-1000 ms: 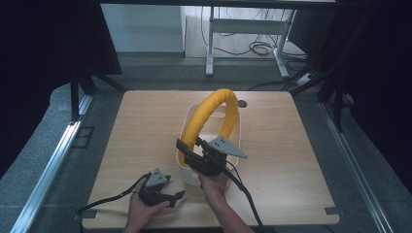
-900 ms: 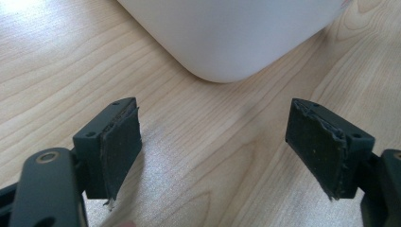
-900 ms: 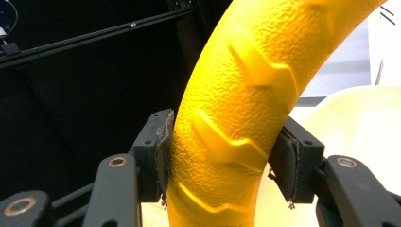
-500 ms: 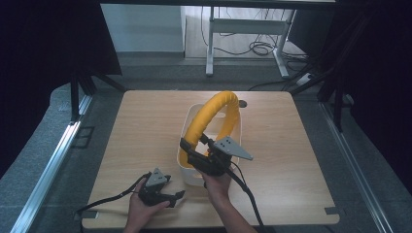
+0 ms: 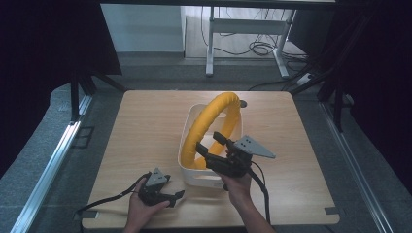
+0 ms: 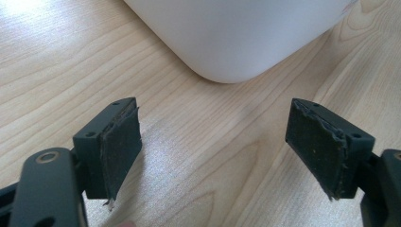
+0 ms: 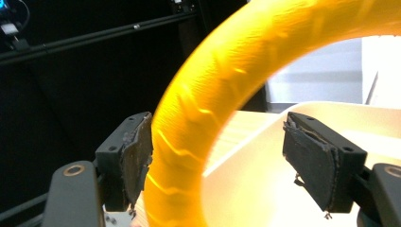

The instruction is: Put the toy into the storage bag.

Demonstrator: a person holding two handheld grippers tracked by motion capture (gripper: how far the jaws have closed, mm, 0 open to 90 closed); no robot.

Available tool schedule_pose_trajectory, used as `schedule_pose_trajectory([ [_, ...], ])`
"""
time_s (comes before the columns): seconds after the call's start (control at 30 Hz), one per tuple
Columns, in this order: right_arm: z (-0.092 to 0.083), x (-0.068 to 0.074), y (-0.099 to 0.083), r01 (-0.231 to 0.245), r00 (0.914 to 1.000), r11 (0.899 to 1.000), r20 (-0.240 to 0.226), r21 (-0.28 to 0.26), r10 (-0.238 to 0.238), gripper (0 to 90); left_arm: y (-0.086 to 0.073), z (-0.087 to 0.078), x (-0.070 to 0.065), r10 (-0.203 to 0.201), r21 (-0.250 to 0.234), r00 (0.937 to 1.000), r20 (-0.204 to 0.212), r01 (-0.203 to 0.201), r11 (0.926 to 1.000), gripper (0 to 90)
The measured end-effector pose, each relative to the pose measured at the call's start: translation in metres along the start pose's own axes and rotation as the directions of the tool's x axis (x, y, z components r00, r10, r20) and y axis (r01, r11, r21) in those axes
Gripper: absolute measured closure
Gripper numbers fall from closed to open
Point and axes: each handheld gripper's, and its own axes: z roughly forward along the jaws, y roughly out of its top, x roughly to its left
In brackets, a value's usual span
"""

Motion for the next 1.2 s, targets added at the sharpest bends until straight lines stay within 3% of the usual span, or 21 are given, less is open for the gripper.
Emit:
schedule_pose_trajectory([
  [0.13,-0.018,-0.012,0.001,0.026,0.9996,1.000,0.011,0.012,-0.026,26.3,0.000,-0.001,0.000,0.000,-0.003,1.0000,-0.002,0.000,1.0000,19.1],
  [0.27,-0.037,-0.035,-0.004,0.073,0.9966,0.997,0.035,0.030,-0.074,27.7,0.000,-0.002,0.000,0.000,-0.004,1.0000,-0.003,0.000,1.0000,19.1],
  [0.33,-0.048,-0.050,-0.007,0.081,0.9953,0.996,0.050,0.036,-0.083,29.1,0.000,-0.002,0.000,-0.001,-0.004,1.0000,-0.004,0.001,1.0000,19.1],
  [0.5,-0.061,-0.068,-0.012,0.088,0.9932,0.996,0.074,0.036,-0.090,30.6,0.000,-0.001,0.000,0.000,-0.001,1.0000,-0.007,0.000,1.0000,19.1],
  [0.53,-0.068,-0.078,-0.016,0.090,0.9916,0.995,0.090,0.038,-0.093,31.3,0.000,-0.001,0.000,0.000,0.001,1.0000,-0.007,0.000,1.0000,19.1],
  [0.97,-0.089,-0.126,-0.032,0.073,0.9790,0.994,0.184,0.087,-0.088,32.9,0.000,-0.001,0.000,0.004,0.000,1.0000,-0.009,-0.004,1.0000,19.1],
  [1.2,-0.089,-0.145,-0.051,0.040,0.9747,0.987,0.211,0.158,-0.073,33.0,0.000,-0.002,0.000,0.006,-0.002,0.9999,-0.010,-0.006,1.0000,19.1],
])
